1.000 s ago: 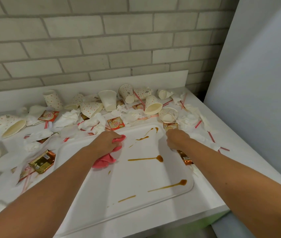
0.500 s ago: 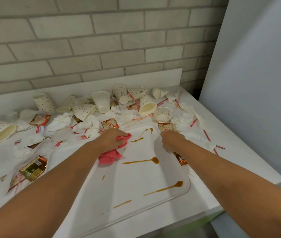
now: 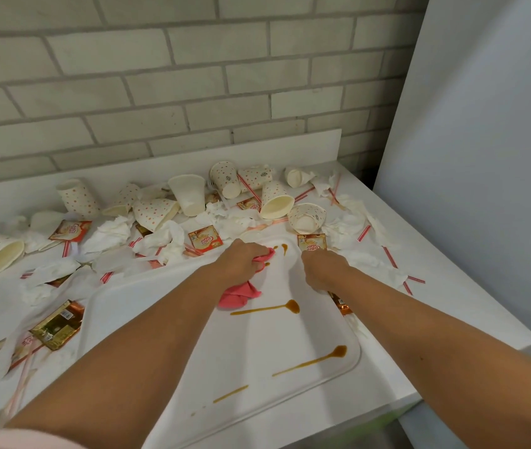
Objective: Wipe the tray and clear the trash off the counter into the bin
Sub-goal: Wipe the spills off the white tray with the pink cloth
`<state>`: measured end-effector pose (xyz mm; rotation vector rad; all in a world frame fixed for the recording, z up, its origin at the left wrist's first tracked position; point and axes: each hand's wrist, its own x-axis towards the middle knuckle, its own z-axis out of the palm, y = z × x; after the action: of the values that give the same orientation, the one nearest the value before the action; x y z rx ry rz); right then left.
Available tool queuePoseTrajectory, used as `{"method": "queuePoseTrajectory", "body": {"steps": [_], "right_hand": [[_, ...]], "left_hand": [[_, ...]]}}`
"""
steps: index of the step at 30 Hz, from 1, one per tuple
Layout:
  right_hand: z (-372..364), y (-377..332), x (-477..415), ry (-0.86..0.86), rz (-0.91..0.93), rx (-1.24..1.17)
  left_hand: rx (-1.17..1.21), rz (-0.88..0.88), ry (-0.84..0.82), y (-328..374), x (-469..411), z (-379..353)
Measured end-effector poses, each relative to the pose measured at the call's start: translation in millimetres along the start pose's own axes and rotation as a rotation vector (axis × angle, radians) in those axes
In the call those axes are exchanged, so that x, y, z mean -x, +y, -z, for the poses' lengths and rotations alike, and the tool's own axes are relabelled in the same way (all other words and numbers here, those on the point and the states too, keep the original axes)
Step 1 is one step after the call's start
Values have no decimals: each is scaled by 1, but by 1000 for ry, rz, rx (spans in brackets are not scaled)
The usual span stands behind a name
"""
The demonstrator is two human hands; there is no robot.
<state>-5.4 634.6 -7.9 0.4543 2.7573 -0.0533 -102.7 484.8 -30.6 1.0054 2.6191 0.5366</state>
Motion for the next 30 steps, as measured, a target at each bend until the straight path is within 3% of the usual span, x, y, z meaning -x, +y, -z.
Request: {"method": "queuePoseTrajectory", "body": {"steps": [4,12,16,22,30], "right_hand": [[0,0,0,6,1,2],[0,5,-1,-12,44,-10],[-2,4,0,-1,34,-3],[-4,5,-2,13,33,-21],[-6,6,-4,29,39,23]], "left_hand": [[70,-33,-102,-7,10,14],[131,41,121,8,-20,-10],[25,-15,67,17,-34,-18],[49,-139,-96,10,-23,-2],[-126,-34,146,29,-38,-26]]}}
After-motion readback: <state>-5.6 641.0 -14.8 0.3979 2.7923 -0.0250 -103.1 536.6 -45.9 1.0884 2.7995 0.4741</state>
